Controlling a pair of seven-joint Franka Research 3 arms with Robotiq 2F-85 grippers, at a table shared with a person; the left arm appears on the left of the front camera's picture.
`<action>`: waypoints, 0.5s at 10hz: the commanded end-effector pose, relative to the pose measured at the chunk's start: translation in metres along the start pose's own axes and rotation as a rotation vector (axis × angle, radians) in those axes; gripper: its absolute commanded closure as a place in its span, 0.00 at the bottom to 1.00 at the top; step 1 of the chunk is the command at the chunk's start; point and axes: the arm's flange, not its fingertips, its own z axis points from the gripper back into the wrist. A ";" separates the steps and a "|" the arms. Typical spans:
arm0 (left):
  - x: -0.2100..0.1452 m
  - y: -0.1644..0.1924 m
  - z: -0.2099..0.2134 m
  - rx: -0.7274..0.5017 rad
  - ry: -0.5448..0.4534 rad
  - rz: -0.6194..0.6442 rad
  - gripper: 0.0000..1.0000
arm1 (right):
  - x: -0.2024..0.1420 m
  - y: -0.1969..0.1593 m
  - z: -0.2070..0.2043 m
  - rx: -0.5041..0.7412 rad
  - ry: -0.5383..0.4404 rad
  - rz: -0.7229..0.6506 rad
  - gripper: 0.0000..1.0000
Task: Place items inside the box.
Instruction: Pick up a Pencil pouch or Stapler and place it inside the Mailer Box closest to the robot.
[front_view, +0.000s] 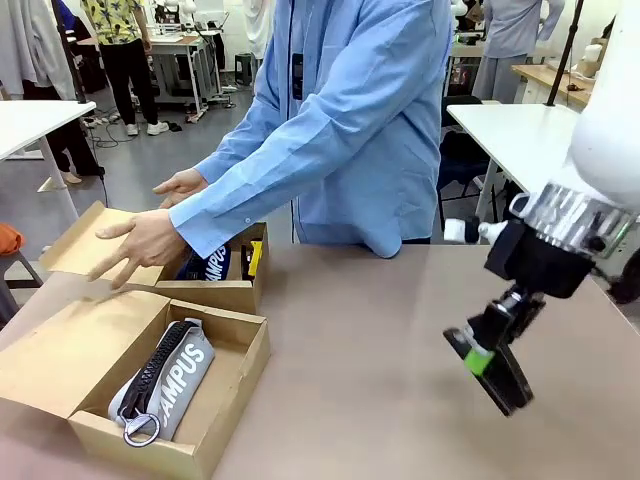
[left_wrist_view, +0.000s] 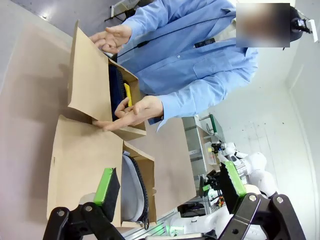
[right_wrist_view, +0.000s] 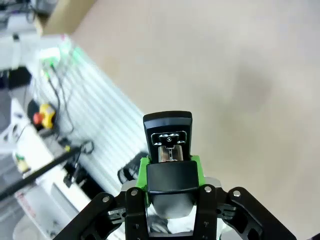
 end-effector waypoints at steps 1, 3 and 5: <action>0.000 -0.002 -0.001 -0.023 -0.011 -0.015 0.00 | -0.004 -0.011 -0.012 0.054 0.066 0.034 1.00; 0.000 -0.002 -0.001 -0.023 -0.011 -0.015 0.00 | -0.001 0.006 0.000 -0.011 0.000 0.003 0.63; 0.000 -0.002 -0.001 -0.023 -0.011 -0.015 0.00 | 0.046 0.046 -0.028 0.121 -0.082 -0.058 0.63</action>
